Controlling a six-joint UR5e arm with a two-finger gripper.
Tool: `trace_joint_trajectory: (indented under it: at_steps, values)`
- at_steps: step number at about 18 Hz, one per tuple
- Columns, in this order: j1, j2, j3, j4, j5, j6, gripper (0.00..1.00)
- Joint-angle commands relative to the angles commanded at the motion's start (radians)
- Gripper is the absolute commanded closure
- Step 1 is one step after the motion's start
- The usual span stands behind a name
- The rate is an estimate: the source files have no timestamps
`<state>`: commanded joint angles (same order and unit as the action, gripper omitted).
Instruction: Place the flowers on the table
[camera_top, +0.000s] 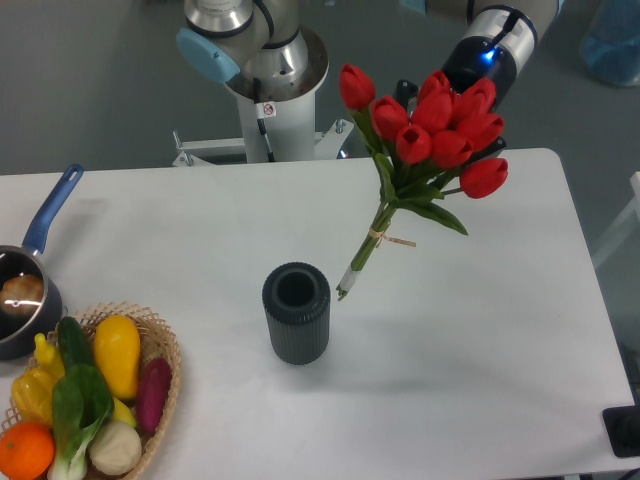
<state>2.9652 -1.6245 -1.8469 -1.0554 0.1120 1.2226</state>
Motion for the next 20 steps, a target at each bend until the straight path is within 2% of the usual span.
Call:
trace_joint_trajectory:
  at_steps: [5,20]
  values:
    - [-0.002,-0.009,0.026,-0.002,0.000,-0.011,0.67]
    - [0.005,-0.006,0.028,0.000,0.003,-0.002,0.67]
